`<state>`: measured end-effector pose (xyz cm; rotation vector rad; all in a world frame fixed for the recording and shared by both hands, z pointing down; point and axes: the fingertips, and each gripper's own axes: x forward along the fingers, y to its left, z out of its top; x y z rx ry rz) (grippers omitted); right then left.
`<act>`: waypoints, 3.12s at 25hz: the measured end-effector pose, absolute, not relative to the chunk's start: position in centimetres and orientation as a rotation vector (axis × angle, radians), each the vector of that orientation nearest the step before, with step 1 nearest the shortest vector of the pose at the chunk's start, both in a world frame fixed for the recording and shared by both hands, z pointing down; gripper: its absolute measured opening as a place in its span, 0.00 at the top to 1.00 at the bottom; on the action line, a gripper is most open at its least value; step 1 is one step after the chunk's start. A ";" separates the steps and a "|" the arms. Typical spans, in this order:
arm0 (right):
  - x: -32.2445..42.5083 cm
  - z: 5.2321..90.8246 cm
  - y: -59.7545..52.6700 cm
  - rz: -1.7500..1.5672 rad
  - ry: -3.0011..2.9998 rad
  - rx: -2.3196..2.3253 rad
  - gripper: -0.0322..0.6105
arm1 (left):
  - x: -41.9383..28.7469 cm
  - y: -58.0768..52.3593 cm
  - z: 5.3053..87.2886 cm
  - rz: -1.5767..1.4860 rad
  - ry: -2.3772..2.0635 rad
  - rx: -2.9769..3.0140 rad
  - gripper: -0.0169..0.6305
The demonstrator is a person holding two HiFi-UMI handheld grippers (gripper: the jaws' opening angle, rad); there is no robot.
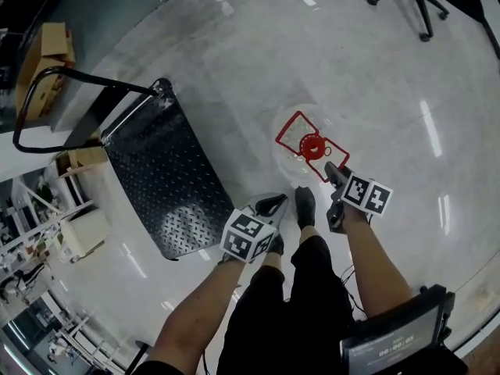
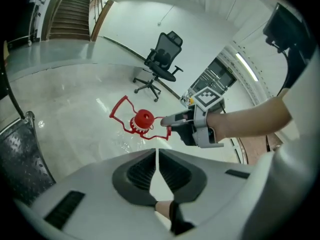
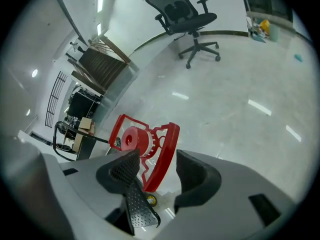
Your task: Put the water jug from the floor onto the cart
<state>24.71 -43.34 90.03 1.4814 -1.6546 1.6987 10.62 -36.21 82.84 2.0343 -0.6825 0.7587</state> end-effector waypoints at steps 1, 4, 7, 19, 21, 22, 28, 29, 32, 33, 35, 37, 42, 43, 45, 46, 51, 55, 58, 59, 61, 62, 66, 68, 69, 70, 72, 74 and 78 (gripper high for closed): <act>24.5 90.7 -43.4 1.711 -1.641 1.480 0.60 | 10.6 -36.4 82.9 0.742 -0.690 2.027 0.98; 24.7 91.8 -43.9 1.733 -1.603 1.495 0.60 | 10.7 -36.8 82.5 0.702 -0.697 2.015 0.98; 25.0 91.3 -44.4 1.781 -1.584 1.549 0.81 | 10.9 -37.1 81.1 0.676 -0.692 2.033 0.98; 22.4 88.5 -45.9 1.860 -1.706 1.460 0.85 | 6.4 -35.7 76.8 0.629 -0.799 2.031 0.98; 20.1 86.7 -46.1 1.851 -1.788 1.391 0.85 | 4.4 -35.4 75.5 0.588 -0.854 2.025 0.98; 19.2 85.5 -46.2 1.848 -1.820 1.363 0.85 | 3.5 -35.2 74.6 0.568 -0.886 2.025 0.98; 17.6 73.4 -48.4 1.837 -1.983 1.241 0.85 | 0.3 -36.3 65.4 0.447 -1.108 2.076 0.98; 17.1 70.8 -48.6 1.844 -2.011 1.226 0.86 | -0.6 -36.7 63.1 0.421 -1.151 2.096 0.98; 15.6 63.2 -48.4 1.860 -2.094 1.181 0.86 | -3.4 -37.6 55.7 0.310 -1.277 2.147 0.98; 15.1 60.8 -48.3 1.854 -2.126 1.159 0.86 | -4.2 -37.7 53.4 0.269 -1.315 2.166 0.98; 14.1 56.1 -48.2 1.826 -2.204 1.110 0.86 | -5.3 -37.8 48.8 0.203 -1.382 2.219 0.98; 13.0 51.1 -48.5 1.800 -2.293 1.063 0.87 | -6.1 -37.8 44.6 0.145 -1.436 2.279 0.98; 9.1 41.7 -47.8 1.688 -2.441 0.982 0.87 | -8.5 -35.6 37.3 0.060 -1.510 2.369 0.98; 8.5 40.7 -47.6 1.661 -2.452 0.966 0.87 | -8.8 -35.1 36.5 0.052 -1.526 2.377 0.98; 7.5 39.2 -47.2 1.628 -2.489 0.906 0.87 | -9.0 -34.3 35.2 0.028 -1.564 2.383 0.98; 7.2 38.7 -47.1 1.618 -2.501 0.879 0.87 | -9.0 -33.9 34.8 0.014 -1.582 2.382 0.98; 1.3 38.3 -44.6 1.553 -2.500 0.774 0.87 | -13.6 -29.8 34.5 -0.030 -1.686 2.326 0.98; -5.3 39.3 -41.4 1.521 -2.455 0.693 0.87 | -19.8 -25.1 35.3 -0.055 -1.793 2.223 0.98; -7.2 39.9 -40.1 1.536 -2.417 0.631 0.87 | -21.4 -22.7 35.6 -0.057 -1.872 2.127 0.98; -8.3 40.1 -39.4 1.543 -2.407 0.606 0.87 | -22.2 -21.8 35.7 -0.059 -1.897 2.097 0.98; -11.8 41.0 -37.5 1.551 -2.389 0.564 0.87 | -25.0 -19.2 36.2 -0.066 -1.937 2.046 0.98; -14.0 41.8 -36.3 1.550 -2.378 0.550 0.87 | -26.9 -17.7 36.7 -0.068 -1.953 2.025 0.98; -23.1 45.0 -31.7 1.538 -2.375 0.429 0.87 | -33.6 -12.0 39.1 -0.075 -2.018 1.942 0.98; -26.1 46.0 -29.9 1.517 -2.358 0.401 0.87 | -35.8 -9.9 39.5 -0.074 -2.050 1.909 0.98; -27.5 46.3 -29.3 1.514 -2.349 0.385 0.87 | -36.8 -9.2 39.5 -0.074 -2.068 1.886 0.98; -28.9 46.6 -28.6 1.511 -2.342 0.361 0.87 | -37.7 -8.6 39.6 -0.080 -2.087 1.855 0.98; -31.7 47.2 -27.4 1.506 -2.325 0.298 0.87 | -39.2 -7.6 39.9 -0.107 -2.122 1.788 0.98; -34.2 47.7 -26.2 1.527 -2.319 0.212 0.87 | -40.1 -6.9 40.5 -0.121 -2.152 1.736 0.98; -39.2 49.4 -24.5 1.541 -2.294 0.090 0.87 | -42.3 -5.5 42.2 -0.125 -2.207 1.622 0.98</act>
